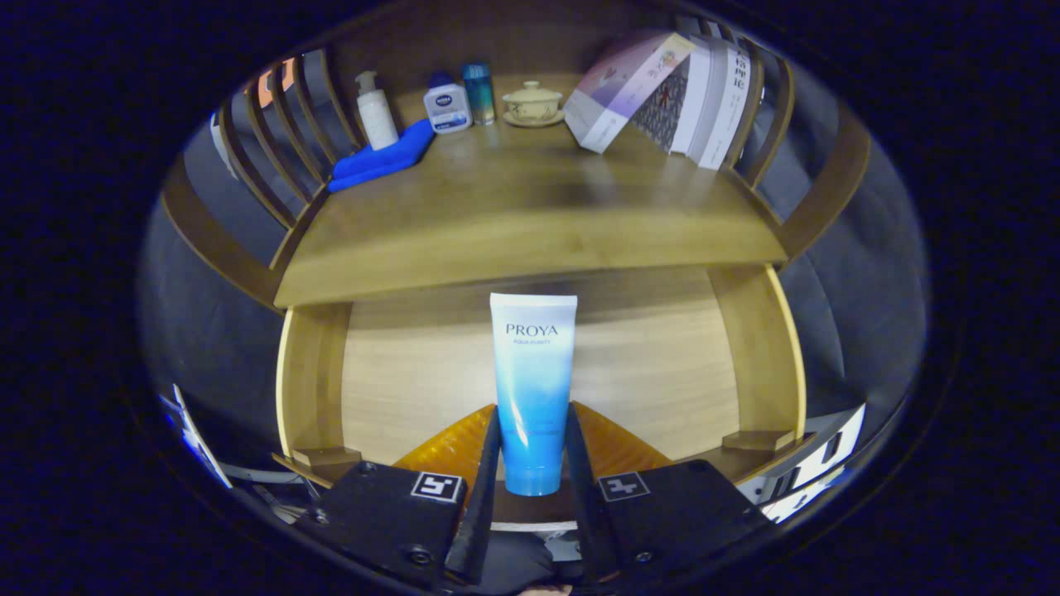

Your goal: Pull open the drawer, take out the items inside it, and place them on the countertop above the cabinet.

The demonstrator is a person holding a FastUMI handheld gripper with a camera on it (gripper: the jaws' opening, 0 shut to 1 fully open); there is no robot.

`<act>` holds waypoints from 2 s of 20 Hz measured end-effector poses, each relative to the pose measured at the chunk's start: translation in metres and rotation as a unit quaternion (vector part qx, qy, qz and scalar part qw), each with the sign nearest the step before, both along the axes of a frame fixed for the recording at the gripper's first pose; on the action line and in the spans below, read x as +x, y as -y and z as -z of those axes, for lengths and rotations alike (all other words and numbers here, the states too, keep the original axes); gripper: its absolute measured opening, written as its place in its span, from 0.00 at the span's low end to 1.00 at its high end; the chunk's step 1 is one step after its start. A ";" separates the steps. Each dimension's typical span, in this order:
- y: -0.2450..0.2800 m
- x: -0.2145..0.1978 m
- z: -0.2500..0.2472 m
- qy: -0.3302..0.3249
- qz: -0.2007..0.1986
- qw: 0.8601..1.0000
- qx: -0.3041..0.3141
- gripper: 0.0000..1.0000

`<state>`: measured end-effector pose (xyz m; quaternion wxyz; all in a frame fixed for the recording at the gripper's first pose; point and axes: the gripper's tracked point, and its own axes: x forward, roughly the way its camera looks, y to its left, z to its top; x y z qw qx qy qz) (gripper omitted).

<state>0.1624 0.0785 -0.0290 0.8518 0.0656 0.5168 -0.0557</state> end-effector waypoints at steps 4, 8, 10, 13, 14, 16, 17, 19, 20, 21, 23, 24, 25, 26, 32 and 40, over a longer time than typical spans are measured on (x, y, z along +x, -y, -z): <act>0.005 0.026 -0.015 0.011 0.006 1.000 0.003 0.46; 0.007 0.062 -0.025 0.033 -0.001 0.999 0.004 0.46; 0.011 0.079 -0.026 0.036 -0.004 0.999 -0.003 0.46; 0.007 0.105 -0.024 0.046 -0.013 0.999 0.006 0.46; 0.009 0.113 -0.024 0.051 -0.016 0.999 0.007 0.46; 0.018 0.131 -0.024 0.065 -0.017 0.998 -0.014 0.46; 0.022 0.138 -0.023 0.071 -0.016 0.997 -0.021 0.46; 0.021 0.146 -0.020 0.072 -0.011 0.997 -0.004 0.46; 0.021 0.150 -0.015 0.071 -0.008 0.997 0.004 0.46; 0.022 0.155 -0.012 0.070 -0.004 0.997 0.008 0.46; 0.022 0.162 -0.003 0.080 0.005 0.997 0.010 0.46; 0.024 0.162 -0.001 0.079 0.003 0.997 0.004 0.46; 0.023 0.162 -0.003 0.086 0.001 0.996 -0.005 0.46; 0.023 0.162 -0.002 0.093 -0.004 0.995 -0.019 0.46; 0.025 0.162 -0.001 0.141 -0.006 0.990 -0.026 0.50; 0.025 0.146 -0.031 0.219 0.009 0.976 -0.009 0.79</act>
